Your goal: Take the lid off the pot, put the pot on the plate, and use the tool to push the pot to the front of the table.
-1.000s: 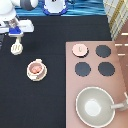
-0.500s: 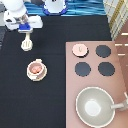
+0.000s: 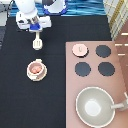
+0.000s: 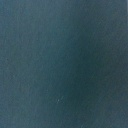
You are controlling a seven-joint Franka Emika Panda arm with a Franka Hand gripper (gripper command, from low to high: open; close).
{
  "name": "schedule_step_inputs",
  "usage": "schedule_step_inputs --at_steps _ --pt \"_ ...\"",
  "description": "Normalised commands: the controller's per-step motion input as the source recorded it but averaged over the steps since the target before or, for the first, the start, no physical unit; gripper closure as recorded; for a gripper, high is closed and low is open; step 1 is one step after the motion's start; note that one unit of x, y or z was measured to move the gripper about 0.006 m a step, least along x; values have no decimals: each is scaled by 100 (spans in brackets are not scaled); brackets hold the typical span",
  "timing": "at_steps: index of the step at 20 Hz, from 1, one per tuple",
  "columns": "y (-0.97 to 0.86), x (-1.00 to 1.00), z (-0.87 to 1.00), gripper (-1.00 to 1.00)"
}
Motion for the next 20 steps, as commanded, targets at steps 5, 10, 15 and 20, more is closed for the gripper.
schedule_step_inputs --at_steps 5,10,15,20 --pt "-19 -34 -53 100" --pt "-22 34 -30 100" --pt "-1 80 -13 100" --pt "0 89 -1 100"
